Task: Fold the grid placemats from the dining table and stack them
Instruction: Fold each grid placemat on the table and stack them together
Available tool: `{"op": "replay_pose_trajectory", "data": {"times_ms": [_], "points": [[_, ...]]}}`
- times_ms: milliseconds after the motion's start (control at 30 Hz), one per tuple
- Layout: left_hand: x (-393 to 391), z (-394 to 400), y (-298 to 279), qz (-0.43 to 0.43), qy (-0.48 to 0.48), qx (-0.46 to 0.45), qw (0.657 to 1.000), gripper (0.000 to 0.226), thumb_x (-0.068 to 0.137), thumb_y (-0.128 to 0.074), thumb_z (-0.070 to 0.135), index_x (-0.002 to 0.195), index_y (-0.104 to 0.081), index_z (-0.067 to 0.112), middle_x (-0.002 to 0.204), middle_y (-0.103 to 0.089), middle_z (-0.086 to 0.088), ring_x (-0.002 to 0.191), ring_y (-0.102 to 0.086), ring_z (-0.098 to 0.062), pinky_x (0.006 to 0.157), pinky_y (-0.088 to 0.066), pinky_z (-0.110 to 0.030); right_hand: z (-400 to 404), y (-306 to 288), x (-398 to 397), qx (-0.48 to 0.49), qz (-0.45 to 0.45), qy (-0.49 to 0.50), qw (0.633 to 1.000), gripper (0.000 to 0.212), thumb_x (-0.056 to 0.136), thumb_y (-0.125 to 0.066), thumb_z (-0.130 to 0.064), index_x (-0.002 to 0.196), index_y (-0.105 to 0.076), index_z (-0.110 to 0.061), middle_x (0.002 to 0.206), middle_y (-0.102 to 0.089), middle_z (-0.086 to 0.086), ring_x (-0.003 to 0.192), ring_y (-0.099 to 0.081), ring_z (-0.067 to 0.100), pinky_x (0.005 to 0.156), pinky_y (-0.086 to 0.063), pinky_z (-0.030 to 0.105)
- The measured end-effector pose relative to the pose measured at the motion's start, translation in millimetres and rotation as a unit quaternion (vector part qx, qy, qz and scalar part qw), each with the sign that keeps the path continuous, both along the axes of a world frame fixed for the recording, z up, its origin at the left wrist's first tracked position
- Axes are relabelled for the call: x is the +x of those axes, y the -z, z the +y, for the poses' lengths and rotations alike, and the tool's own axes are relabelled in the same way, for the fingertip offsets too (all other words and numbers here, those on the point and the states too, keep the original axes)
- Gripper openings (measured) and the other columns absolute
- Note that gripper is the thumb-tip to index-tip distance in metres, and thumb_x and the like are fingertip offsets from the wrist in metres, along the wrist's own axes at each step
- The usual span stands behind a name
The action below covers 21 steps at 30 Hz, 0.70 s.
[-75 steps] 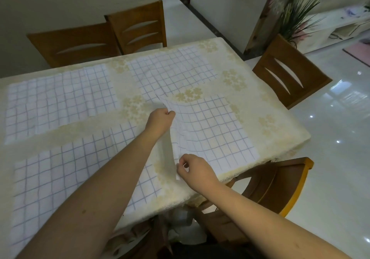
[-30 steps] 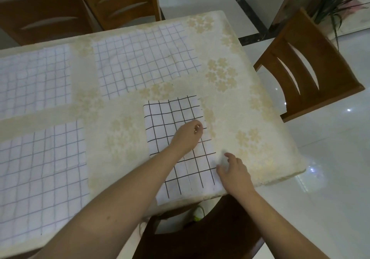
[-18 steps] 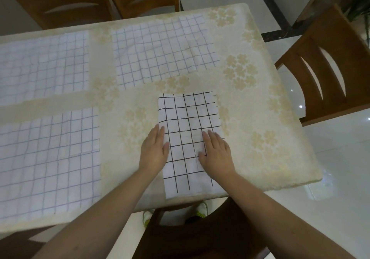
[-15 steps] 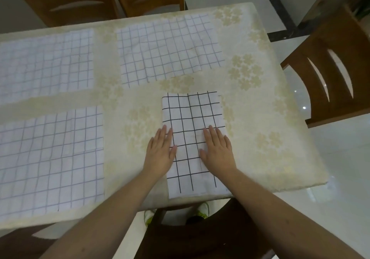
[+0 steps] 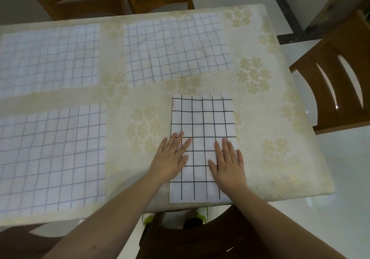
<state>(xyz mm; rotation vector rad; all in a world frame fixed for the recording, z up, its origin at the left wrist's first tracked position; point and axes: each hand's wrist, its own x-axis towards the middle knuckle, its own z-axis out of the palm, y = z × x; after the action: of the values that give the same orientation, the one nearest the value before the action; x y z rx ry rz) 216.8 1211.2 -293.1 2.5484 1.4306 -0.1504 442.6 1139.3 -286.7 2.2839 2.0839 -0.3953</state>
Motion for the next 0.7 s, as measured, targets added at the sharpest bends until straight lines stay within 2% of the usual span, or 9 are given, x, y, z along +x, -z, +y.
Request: {"op": "replay_pose_trajectory", "data": {"times_ms": [200,267,367,533,633,700], "points": [[1.2,-2.3,-1.3,-0.007,-0.039,0.007,0.999,0.059,0.101,-0.022,0.05,0.155,-0.018,0.027,0.163,-0.014,-0.006,0.15,-0.011,-0.024,0.119,-0.01,-0.045,12.1,3.3,6.5,0.011,0.001,-0.006,1.0,0.065,0.1,-0.019,-0.054,0.156,-0.012,-0.022,0.163,-0.006,0.005,0.15,-0.003,0.021,0.119,-0.004,0.045],[2.0,-1.8,-1.6,-0.007,-0.047,0.009,0.999,0.059,0.101,-0.022,0.051,0.155,-0.018,0.028,0.163,-0.013,-0.005,0.151,-0.009,-0.024,0.119,-0.01,-0.045,17.8,3.2,8.5,0.019,0.002,-0.008,1.0,0.064,0.1,-0.023,-0.053,0.155,-0.015,-0.022,0.163,-0.009,0.006,0.15,-0.006,0.022,0.119,-0.006,0.045],[2.1,2.1,-2.1,-0.008,-0.059,0.001,0.998,0.06,0.101,-0.019,0.053,0.156,-0.011,0.03,0.164,-0.006,-0.004,0.151,-0.002,-0.022,0.12,-0.005,-0.043,22.8,3.3,11.2,0.013,-0.003,-0.014,1.0,0.064,0.1,-0.021,-0.054,0.156,-0.01,-0.024,0.164,-0.004,0.004,0.15,0.0,0.02,0.12,-0.003,0.044],[0.8,21.6,-7.9,-0.011,-0.085,-0.015,0.996,0.064,0.097,-0.001,0.056,0.156,-0.006,0.03,0.163,0.004,0.0,0.15,0.008,-0.017,0.121,0.003,-0.04,22.6,4.3,10.8,0.021,0.003,-0.018,1.0,0.063,0.1,-0.017,-0.054,0.156,-0.011,-0.024,0.163,-0.003,0.002,0.15,0.001,0.018,0.119,-0.001,0.043],[-0.8,43.8,-13.6,-0.001,-0.052,-0.007,0.999,0.069,0.094,0.012,0.057,0.155,-0.007,0.03,0.164,0.0,-0.001,0.151,0.004,-0.019,0.122,0.003,-0.042,20.5,7.2,10.6,0.02,0.007,-0.02,1.0,0.064,0.1,-0.013,-0.054,0.156,-0.008,-0.024,0.164,-0.001,0.001,0.15,0.005,0.016,0.119,-0.001,0.043],[-0.1,63.7,-18.6,0.017,-0.034,-0.017,0.999,0.072,0.091,0.017,0.058,0.155,-0.003,0.033,0.164,0.003,0.0,0.151,0.008,-0.018,0.122,0.005,-0.042,19.9,8.2,10.5,0.022,0.006,-0.02,1.0,0.063,0.1,-0.014,-0.054,0.156,-0.008,-0.024,0.164,-0.002,0.001,0.15,0.003,0.017,0.12,-0.003,0.044]]}}
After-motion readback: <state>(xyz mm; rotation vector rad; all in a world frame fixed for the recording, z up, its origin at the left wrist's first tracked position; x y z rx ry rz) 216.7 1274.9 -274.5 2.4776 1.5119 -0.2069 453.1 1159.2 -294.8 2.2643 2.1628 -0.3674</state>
